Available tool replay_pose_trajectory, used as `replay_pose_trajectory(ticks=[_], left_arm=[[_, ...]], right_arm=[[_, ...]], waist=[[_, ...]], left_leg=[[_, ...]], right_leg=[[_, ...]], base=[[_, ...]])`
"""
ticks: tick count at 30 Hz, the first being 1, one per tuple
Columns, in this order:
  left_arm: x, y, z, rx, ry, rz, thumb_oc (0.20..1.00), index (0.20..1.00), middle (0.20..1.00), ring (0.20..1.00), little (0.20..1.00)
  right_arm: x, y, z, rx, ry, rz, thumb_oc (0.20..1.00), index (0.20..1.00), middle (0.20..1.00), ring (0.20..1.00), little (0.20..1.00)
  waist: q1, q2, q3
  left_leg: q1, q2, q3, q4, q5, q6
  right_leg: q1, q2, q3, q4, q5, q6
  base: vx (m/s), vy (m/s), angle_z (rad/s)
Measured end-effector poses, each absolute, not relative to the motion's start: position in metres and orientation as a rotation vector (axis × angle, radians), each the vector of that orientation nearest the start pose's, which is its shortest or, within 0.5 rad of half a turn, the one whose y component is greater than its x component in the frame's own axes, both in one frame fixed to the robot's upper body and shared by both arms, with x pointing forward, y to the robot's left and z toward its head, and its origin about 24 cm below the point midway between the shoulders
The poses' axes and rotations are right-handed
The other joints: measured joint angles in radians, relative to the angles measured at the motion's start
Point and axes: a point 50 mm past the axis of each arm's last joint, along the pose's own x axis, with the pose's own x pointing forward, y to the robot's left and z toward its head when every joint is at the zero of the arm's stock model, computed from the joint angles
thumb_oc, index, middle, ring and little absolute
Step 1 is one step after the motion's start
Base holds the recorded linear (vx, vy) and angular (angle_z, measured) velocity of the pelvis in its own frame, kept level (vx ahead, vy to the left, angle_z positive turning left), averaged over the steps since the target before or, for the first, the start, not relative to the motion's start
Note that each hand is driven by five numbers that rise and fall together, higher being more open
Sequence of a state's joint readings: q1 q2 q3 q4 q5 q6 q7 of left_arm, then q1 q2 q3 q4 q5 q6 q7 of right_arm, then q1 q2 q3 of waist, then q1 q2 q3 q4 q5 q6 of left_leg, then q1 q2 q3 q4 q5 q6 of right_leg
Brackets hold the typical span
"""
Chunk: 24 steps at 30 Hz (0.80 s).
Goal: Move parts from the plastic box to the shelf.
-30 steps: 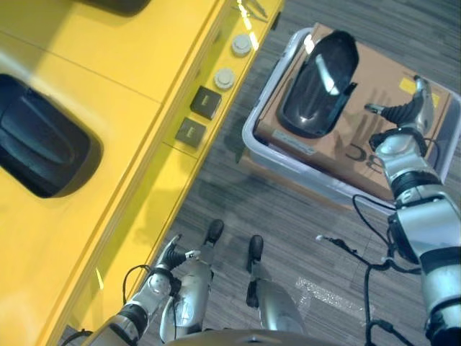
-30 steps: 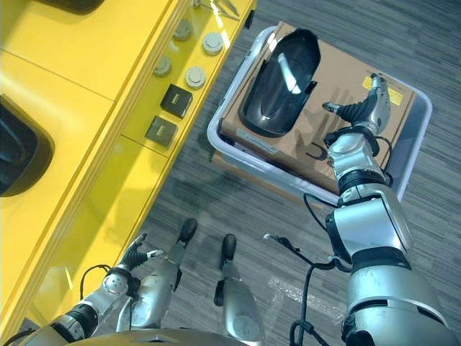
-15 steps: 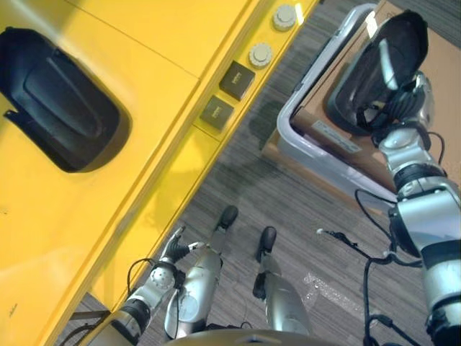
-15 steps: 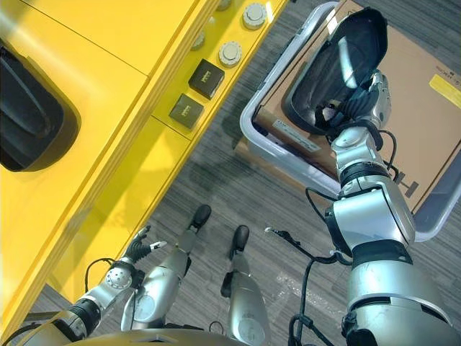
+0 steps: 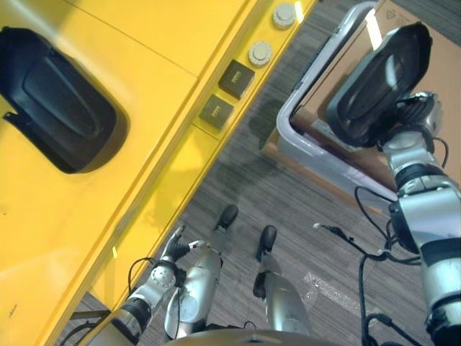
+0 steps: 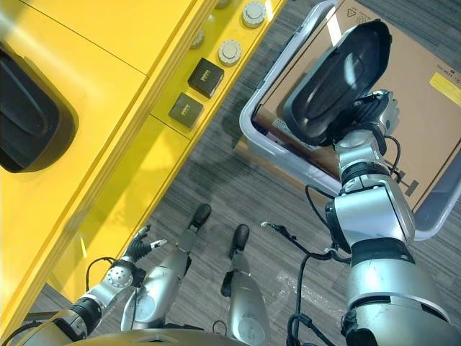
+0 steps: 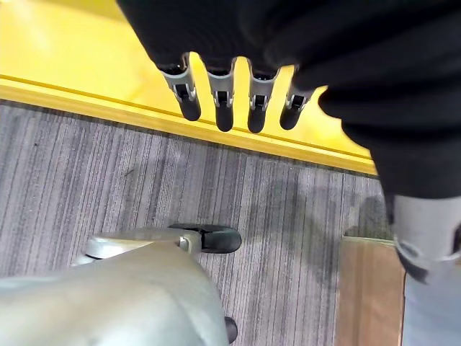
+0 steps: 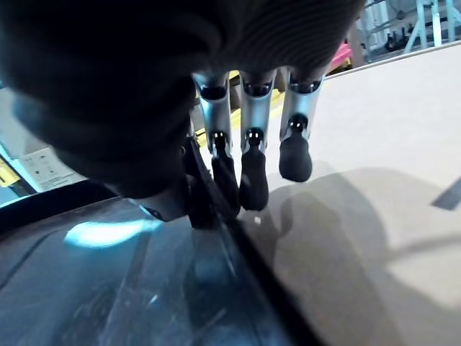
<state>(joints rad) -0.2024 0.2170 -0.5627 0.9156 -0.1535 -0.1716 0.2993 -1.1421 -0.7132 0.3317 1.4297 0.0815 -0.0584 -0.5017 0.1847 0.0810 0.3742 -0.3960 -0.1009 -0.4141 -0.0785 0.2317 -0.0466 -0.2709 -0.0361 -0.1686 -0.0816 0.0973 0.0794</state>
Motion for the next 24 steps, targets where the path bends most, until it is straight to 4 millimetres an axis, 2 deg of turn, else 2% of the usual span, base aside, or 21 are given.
replay_pose_trajectory(ticks=[5,8,10,15,16,17,19,20,24], left_arm=[[0.222,0.151,-0.098,0.411,0.544,-0.086,1.0,1.0,1.0,1.0,1.0],[0.222,0.154,-0.094,0.395,0.528,-0.07,1.0,1.0,1.0,1.0,1.0],[0.231,0.156,-0.079,0.358,0.452,-0.059,1.0,1.0,1.0,1.0,1.0],[0.263,0.158,-0.024,0.323,0.202,-0.062,1.0,1.0,1.0,1.0,1.0],[0.272,0.158,0.001,0.315,0.107,-0.079,1.0,1.0,1.0,1.0,1.0],[0.274,0.158,0.012,0.311,0.056,-0.09,1.0,1.0,1.0,1.0,1.0],[0.281,0.153,0.027,0.273,0.002,-0.119,1.0,1.0,1.0,1.0,1.0],[0.279,0.147,0.026,0.247,0.011,-0.155,1.0,1.0,1.0,1.0,1.0],[0.283,0.137,0.033,0.139,0.014,-0.202,1.0,1.0,1.0,1.0,1.0]], right_arm=[[0.361,-0.355,0.17,-0.648,0.117,-0.843,0.2,0.2,0.2,0.2,0.2],[0.361,-0.354,0.168,-0.625,0.11,-0.834,0.2,0.2,0.2,0.2,0.2],[0.363,-0.347,0.17,-0.627,0.05,-0.802,0.2,0.2,0.2,0.2,0.2],[0.36,-0.345,0.183,-0.738,-0.055,-0.776,0.2,0.2,0.2,0.2,0.2],[0.356,-0.344,0.193,-0.84,-0.12,-0.744,0.2,0.2,0.2,0.2,0.2],[0.354,-0.345,0.201,-0.892,-0.155,-0.738,0.2,0.2,0.2,0.2,0.2],[0.353,-0.337,0.216,-0.989,-0.234,-0.711,0.2,0.2,0.2,0.2,0.2],[0.353,-0.327,0.22,-1.077,-0.293,-0.666,0.2,0.2,0.2,0.2,0.2],[0.347,-0.309,0.224,-1.224,-0.392,-0.591,0.2,0.2,0.2,0.2,0.2]], waist=[[-0.01,0.002,-0.002],[-0.03,0.003,-0.003],[-0.047,0.003,-0.004],[-0.065,0.006,-0.016],[-0.075,0.005,-0.016],[-0.08,0.006,-0.022],[-0.107,-0.002,-0.063],[-0.122,-0.017,-0.116],[-0.162,-0.056,-0.155]], left_leg=[[0.034,-0.002,0.001,0.0,-0.001,-0.001],[0.049,-0.002,0.002,0.0,-0.002,-0.002],[0.066,-0.001,0.011,-0.001,-0.009,-0.01],[0.104,0.004,0.029,0.0,-0.017,-0.014],[0.132,0.004,0.028,-0.001,-0.022,-0.012],[0.15,0.003,0.03,-0.001,-0.025,-0.008],[0.187,0.006,0.048,-0.001,-0.042,0.002],[0.203,0.01,0.072,-0.001,-0.056,0.011],[0.277,0.02,0.111,-0.001,-0.067,0.022]], right_leg=[[0.035,-0.002,0.0,0.0,-0.003,0.004],[0.048,-0.003,0.002,0.0,-0.003,0.004],[0.061,-0.003,0.014,0.0,0.001,0.003],[0.095,-0.004,0.024,0.0,0.01,0.002],[0.125,-0.003,0.024,0.0,0.013,-0.002],[0.142,-0.003,0.026,0.0,0.01,0.001],[0.174,-0.005,0.038,0.0,0.001,0.0],[0.181,-0.004,0.056,-0.001,-0.005,-0.003],[0.242,0.003,0.099,0.0,-0.017,-0.004]], base=[[0.03,-0.027,0.01],[0.02,-0.046,-0.03],[0.04,-0.06,-0.14],[0.03,-0.075,-0.08],[0.04,-0.063,0.01],[0.05,-0.038,-0.02],[0.08,-0.067,-0.23],[0.09,-0.08,-0.33],[0.05,-0.056,-0.35]])
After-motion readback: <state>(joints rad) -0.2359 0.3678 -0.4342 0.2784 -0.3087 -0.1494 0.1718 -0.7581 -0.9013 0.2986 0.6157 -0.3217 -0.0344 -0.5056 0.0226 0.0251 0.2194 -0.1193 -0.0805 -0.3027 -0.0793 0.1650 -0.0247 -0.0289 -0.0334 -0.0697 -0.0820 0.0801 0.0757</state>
